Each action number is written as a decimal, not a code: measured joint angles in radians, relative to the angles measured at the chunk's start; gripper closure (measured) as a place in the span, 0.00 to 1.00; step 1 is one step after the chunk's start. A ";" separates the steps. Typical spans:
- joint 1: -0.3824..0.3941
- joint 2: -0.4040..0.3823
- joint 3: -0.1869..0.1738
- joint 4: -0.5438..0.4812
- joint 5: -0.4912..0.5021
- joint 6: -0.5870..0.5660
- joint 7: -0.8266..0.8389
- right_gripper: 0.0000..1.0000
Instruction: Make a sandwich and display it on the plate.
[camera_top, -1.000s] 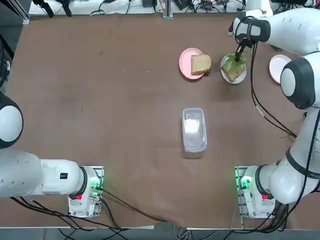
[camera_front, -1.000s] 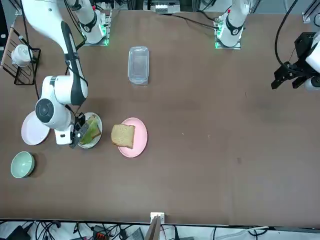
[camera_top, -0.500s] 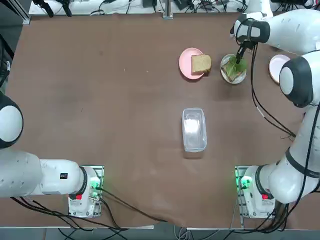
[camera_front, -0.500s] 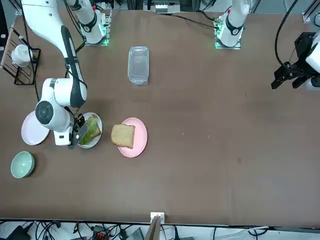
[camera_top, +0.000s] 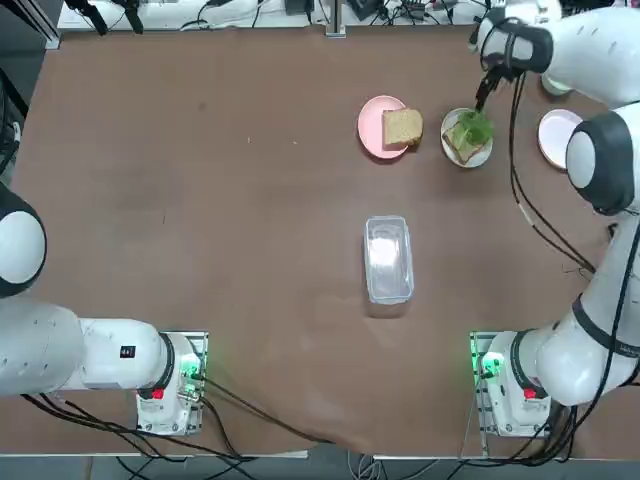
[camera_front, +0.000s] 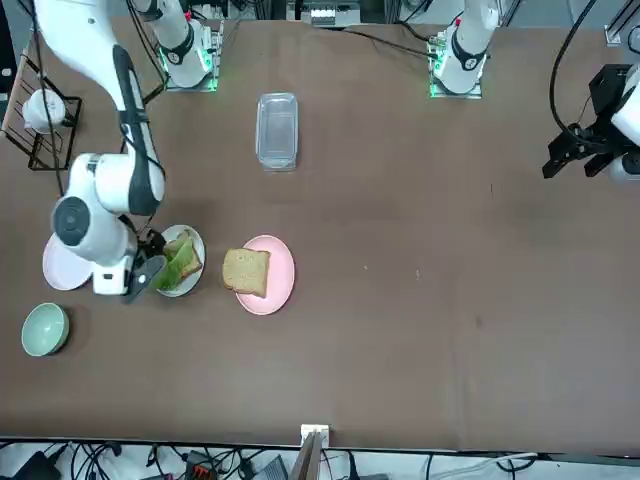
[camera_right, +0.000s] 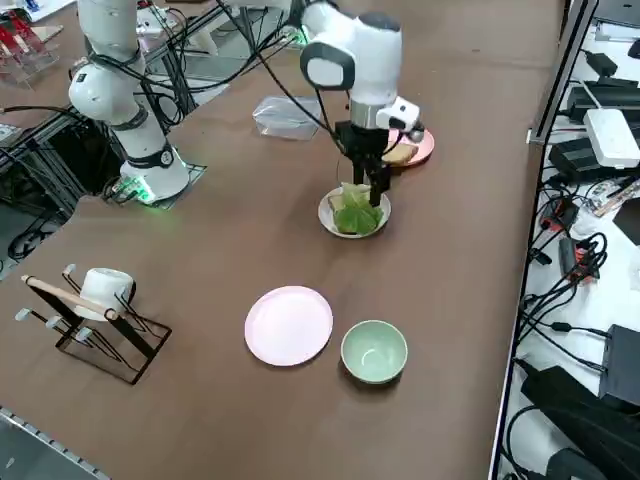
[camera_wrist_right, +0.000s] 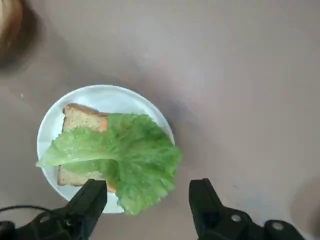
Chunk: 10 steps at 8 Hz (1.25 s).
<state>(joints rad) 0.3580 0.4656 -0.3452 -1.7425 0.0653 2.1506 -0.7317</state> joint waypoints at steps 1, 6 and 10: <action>-0.016 -0.017 -0.001 0.055 0.000 -0.059 0.045 0.00; -0.118 -0.052 -0.006 0.326 0.013 -0.340 0.253 0.00; -0.120 -0.142 -0.005 0.342 0.069 -0.404 0.477 0.00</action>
<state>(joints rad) 0.2380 0.3232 -0.3501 -1.4002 0.1342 1.7463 -0.2551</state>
